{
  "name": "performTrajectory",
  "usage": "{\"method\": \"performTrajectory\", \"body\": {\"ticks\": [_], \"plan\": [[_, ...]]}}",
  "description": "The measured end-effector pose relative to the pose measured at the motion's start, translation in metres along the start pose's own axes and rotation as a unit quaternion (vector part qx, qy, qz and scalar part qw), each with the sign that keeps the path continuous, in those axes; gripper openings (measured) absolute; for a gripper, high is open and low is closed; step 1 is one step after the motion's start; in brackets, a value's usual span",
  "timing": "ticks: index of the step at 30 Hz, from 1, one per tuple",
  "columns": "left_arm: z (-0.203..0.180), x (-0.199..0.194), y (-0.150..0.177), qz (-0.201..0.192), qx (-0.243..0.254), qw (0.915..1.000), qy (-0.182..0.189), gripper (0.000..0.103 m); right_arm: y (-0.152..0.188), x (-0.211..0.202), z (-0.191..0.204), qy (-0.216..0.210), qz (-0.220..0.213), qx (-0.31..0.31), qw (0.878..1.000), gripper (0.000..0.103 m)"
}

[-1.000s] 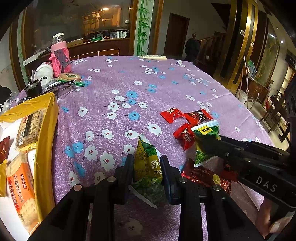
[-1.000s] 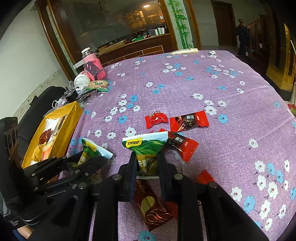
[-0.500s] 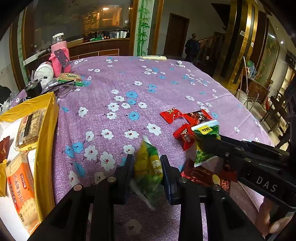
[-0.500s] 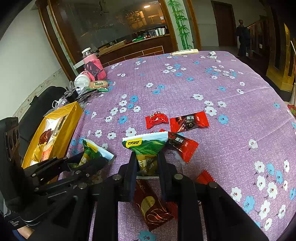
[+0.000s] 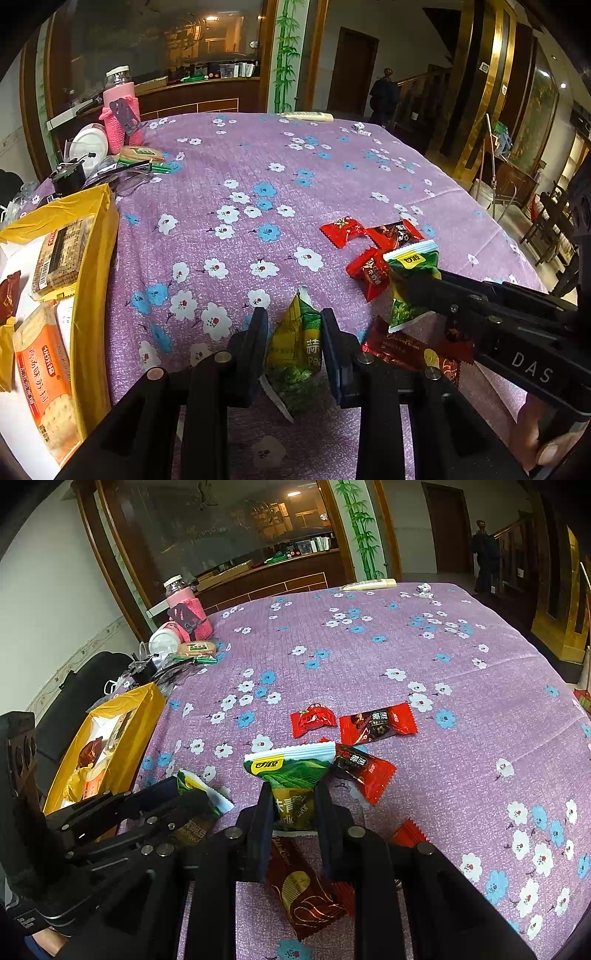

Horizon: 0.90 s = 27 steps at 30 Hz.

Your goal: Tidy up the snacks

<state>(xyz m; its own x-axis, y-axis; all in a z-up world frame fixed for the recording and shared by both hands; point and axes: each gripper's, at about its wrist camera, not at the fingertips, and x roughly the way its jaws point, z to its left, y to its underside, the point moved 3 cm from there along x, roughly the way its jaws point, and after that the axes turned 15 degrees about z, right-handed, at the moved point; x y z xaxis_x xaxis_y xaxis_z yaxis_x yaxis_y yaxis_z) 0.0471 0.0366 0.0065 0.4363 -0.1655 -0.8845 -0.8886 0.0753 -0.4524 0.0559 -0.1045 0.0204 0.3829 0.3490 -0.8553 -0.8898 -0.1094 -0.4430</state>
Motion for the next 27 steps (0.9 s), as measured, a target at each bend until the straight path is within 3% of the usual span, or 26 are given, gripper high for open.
{"method": "performTrajectory", "body": {"ticks": [27], "plan": [[0.002,0.013,0.001,0.028,-0.004,0.9996,0.006,0.027,-0.003,-0.004,-0.008,-0.003,-0.006,0.015,1.0,0.02]]}}
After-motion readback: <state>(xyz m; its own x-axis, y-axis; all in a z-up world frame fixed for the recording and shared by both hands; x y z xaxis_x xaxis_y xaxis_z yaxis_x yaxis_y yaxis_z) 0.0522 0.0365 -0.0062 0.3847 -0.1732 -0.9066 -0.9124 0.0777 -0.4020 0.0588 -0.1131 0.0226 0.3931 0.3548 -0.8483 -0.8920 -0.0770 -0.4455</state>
